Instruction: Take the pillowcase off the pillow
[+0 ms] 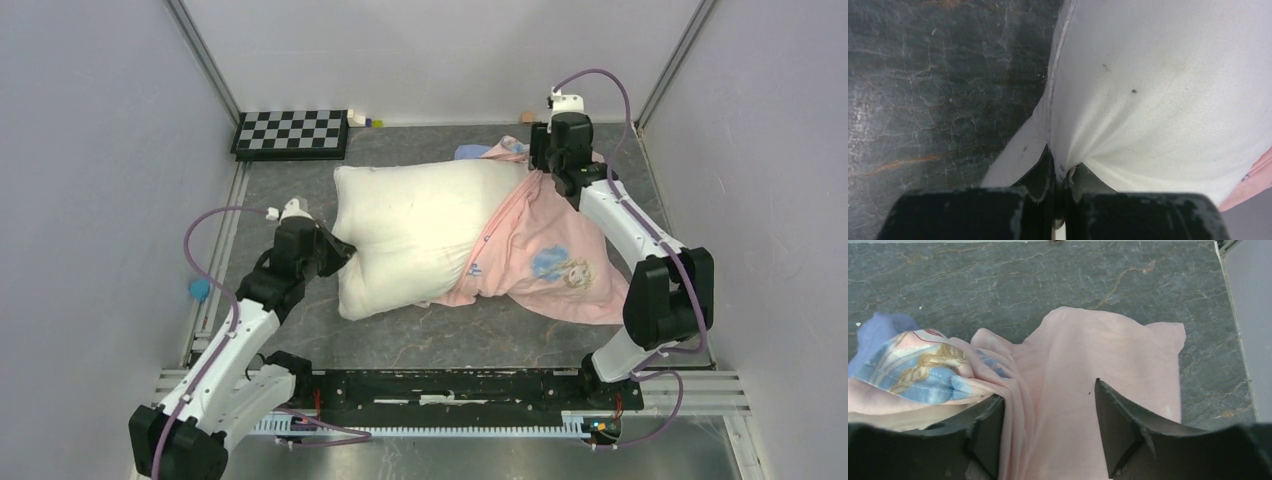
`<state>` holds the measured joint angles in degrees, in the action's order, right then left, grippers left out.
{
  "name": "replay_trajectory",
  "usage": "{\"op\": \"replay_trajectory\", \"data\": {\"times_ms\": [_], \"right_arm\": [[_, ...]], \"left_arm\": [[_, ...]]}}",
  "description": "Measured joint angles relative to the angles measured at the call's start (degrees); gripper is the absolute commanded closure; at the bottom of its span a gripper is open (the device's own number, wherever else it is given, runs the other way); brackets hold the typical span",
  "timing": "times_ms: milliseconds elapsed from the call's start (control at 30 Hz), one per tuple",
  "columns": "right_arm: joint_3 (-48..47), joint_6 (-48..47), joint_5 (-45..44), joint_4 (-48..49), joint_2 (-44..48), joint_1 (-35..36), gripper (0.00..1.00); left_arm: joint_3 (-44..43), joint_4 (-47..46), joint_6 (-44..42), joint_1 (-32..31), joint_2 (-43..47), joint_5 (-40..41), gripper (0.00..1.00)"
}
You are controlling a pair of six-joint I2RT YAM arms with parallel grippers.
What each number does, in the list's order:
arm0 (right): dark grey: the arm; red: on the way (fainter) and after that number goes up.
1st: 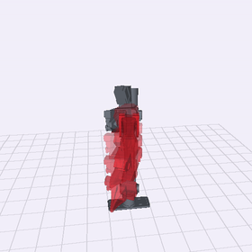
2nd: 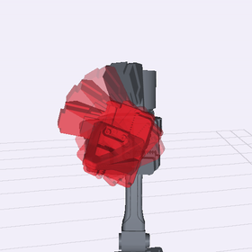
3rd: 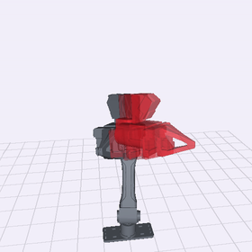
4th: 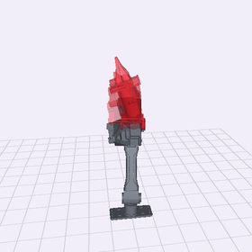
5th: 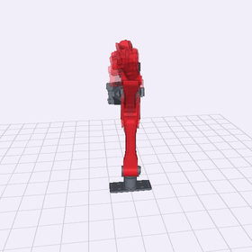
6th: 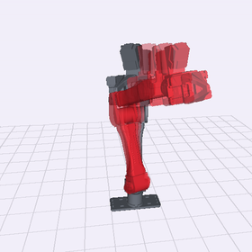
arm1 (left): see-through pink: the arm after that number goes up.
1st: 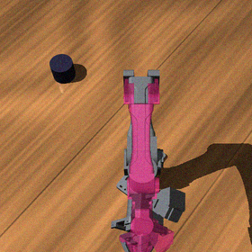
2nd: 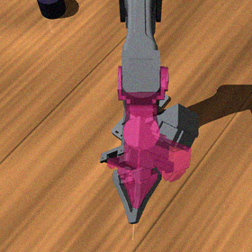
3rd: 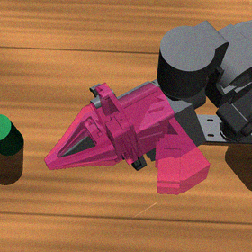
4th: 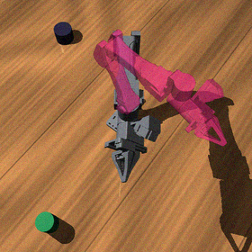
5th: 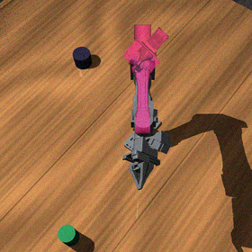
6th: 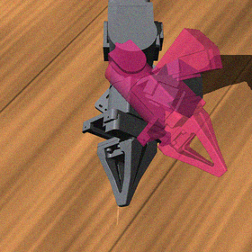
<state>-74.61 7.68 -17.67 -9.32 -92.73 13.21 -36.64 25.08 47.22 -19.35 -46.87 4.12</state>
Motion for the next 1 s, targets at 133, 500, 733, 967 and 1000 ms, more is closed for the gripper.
{"op": "replay_trajectory", "data": {"times_ms": [133,500,733,967,1000], "right_arm": [[-0.87,-1.16,7.45,-0.46,0.83,-2.78,0.02],[-7.74,-0.02,33.14,1.11,2.97,-2.29,0.02],[0.26,-0.44,33.81,1.66,15.61,1.60,0.02],[9.25,-0.57,30.93,1.84,27.69,3.19,0.02],[10.99,-0.52,30.27,1.60,29.33,3.23,0.02]], "left_arm": [[-6.25,2.03,-2.40,3.30,-4.20,-1.79,0.98],[-16.26,10.88,-8.48,4.52,-10.71,0.81,0.97],[-16.98,13.84,-12.59,4.72,-10.58,1.36,0.97],[-17.35,14.80,-15.23,4.72,-9.38,1.75,0.96],[-17.29,14.80,-15.39,4.72,-9.05,1.73,0.96]]}}
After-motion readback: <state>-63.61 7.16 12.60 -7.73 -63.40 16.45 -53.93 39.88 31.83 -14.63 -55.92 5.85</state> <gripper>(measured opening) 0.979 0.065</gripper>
